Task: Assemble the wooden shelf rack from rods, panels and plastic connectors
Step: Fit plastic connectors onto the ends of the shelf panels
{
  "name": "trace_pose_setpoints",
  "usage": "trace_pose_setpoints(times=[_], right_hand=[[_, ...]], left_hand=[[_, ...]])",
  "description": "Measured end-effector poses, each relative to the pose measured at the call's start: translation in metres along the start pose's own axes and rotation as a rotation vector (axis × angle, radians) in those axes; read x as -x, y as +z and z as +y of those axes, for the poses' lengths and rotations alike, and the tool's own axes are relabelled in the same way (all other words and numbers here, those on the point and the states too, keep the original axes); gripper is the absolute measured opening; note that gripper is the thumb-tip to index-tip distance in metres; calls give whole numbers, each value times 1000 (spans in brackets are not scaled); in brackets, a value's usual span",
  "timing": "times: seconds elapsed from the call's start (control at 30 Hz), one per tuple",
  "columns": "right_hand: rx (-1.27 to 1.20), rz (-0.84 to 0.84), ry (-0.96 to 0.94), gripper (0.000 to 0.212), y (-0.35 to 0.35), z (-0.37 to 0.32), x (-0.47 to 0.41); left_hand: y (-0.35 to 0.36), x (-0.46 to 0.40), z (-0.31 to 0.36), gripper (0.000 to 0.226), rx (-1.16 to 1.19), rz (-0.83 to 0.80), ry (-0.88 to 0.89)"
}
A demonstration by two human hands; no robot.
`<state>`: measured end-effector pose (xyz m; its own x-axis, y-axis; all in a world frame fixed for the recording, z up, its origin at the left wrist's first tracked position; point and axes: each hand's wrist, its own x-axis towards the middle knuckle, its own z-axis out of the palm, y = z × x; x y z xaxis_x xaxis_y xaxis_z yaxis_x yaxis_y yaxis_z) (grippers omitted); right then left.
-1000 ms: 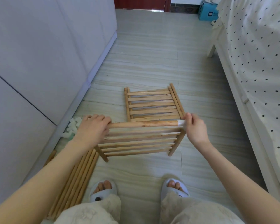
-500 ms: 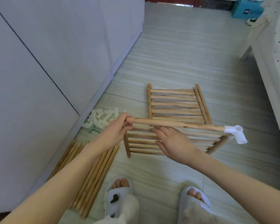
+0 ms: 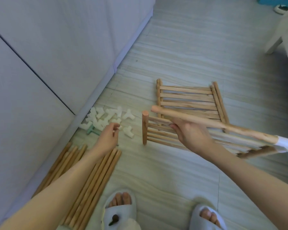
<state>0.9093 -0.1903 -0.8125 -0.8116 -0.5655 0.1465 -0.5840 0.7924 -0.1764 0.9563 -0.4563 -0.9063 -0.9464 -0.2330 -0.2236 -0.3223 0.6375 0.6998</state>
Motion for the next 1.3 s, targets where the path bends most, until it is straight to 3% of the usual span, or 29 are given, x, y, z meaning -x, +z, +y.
trace_pose_setpoints(times=[0.13,0.27,0.43,0.53,0.6,0.7,0.77,0.83,0.93,1.1,1.3], right_hand=[[-38,23,36,14,4,10,-7],[-46,63,38,9,10,11,-9],[-78,67,21,11,12,17,-11],[-101,77,-1,15,14,18,-9],[-112,66,4,18,15,18,-9],[-119,55,18,22,15,18,-6],[-113,37,20,23,14,14,-1],[-134,-4,35,25,11,8,7],[-163,-99,48,31,8,-1,21],[-132,-246,91,38,7,-18,58],[-146,-279,21,32,-5,-25,74]], left_hand=[[31,-17,-34,50,-269,-179,-43],[55,-40,-27,64,-312,-133,-28],[72,-60,-27,47,-349,-157,-140],[75,-53,-33,29,-352,-92,-197],[75,-45,-34,24,-230,-29,-293],[65,-27,-23,22,173,109,-457],[51,-12,-13,22,448,171,-474],[34,7,-2,27,735,161,-459],[6,39,16,36,1016,24,-447],[-26,90,43,28,1131,-194,-349],[-39,127,66,45,1103,-110,-274]])
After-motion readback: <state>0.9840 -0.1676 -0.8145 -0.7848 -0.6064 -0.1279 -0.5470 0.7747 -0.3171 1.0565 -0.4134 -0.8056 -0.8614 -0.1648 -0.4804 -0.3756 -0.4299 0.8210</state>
